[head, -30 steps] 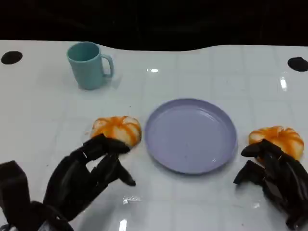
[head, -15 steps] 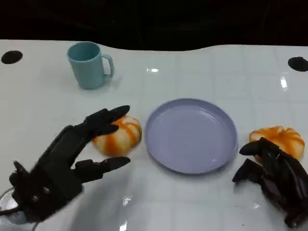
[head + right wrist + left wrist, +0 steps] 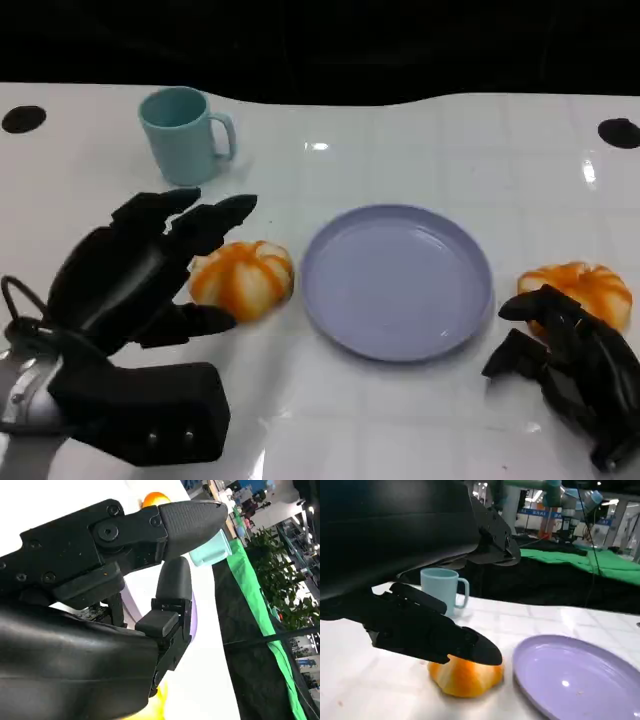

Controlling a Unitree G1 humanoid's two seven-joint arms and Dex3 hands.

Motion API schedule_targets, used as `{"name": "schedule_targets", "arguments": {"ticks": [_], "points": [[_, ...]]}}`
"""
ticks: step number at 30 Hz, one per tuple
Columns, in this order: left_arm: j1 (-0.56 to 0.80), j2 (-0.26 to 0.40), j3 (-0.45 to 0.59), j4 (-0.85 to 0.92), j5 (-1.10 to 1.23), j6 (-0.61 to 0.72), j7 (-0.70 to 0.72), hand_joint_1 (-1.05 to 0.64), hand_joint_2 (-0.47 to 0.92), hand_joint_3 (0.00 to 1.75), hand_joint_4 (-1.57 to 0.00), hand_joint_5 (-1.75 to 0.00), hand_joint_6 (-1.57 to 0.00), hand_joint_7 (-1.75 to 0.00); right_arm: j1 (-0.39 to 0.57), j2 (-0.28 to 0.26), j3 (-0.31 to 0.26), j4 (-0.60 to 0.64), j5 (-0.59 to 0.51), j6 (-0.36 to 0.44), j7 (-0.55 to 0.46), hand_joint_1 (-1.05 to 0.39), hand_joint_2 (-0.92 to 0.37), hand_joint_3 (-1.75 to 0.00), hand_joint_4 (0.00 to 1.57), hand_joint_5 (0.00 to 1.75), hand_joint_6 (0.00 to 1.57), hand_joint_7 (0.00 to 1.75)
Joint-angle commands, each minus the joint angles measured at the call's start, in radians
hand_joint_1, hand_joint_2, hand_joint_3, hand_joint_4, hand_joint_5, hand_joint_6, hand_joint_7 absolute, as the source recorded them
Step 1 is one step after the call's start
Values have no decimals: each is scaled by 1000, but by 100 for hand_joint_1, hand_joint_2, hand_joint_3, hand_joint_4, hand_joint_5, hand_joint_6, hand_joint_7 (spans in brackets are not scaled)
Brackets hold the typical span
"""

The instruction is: Grasp the bread from the table and place it into the plate.

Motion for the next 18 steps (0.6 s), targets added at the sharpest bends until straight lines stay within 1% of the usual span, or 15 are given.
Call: {"name": "schedule_targets", "arguments": {"ticks": [1, 2, 5, 9, 14, 17, 18], "points": [[-38, 48, -31, 9, 59, 46, -20, -51, 85, 0, -1, -21, -25, 0, 11, -8, -3, -1, 1, 12, -8, -55, -92, -22, 67, 155, 61, 125], [-43, 54, -37, 8, 66, 56, -29, -51, 85, 0, -1, -20, -24, 0, 11, -8, -3, -2, 2, 15, -8, -55, -92, -22, 67, 155, 61, 125], [-74, 62, -63, 34, 86, 77, -42, -49, 83, 0, -1, -18, -24, 0, 12, -11, 4, 7, -16, -24, -9, -55, -92, -23, 67, 155, 60, 126], [-117, 66, -105, 57, 102, 129, -107, -48, 82, 0, -1, -16, -22, 0, 13, -10, 2, -1, -11, -1, -17, -55, -92, -21, 68, 154, 61, 126], [-138, 70, -131, 73, 107, 152, -122, -49, 82, 0, -2, -14, -21, 0, 15, -8, -1, -11, -3, 14, -15, -55, -92, -20, 68, 154, 62, 125], [-212, 41, -174, 208, 99, 157, -136, -48, 83, 0, -2, -13, -18, 0, 19, -11, 3, -3, -15, -13, -9, -55, -92, -22, 69, 154, 62, 126], [-237, 31, -188, 251, 100, 160, -137, -48, 83, 0, -2, -13, -18, 0, 19, -10, 0, -5, -8, -5, -5, -55, -92, -22, 69, 154, 61, 126]]}}
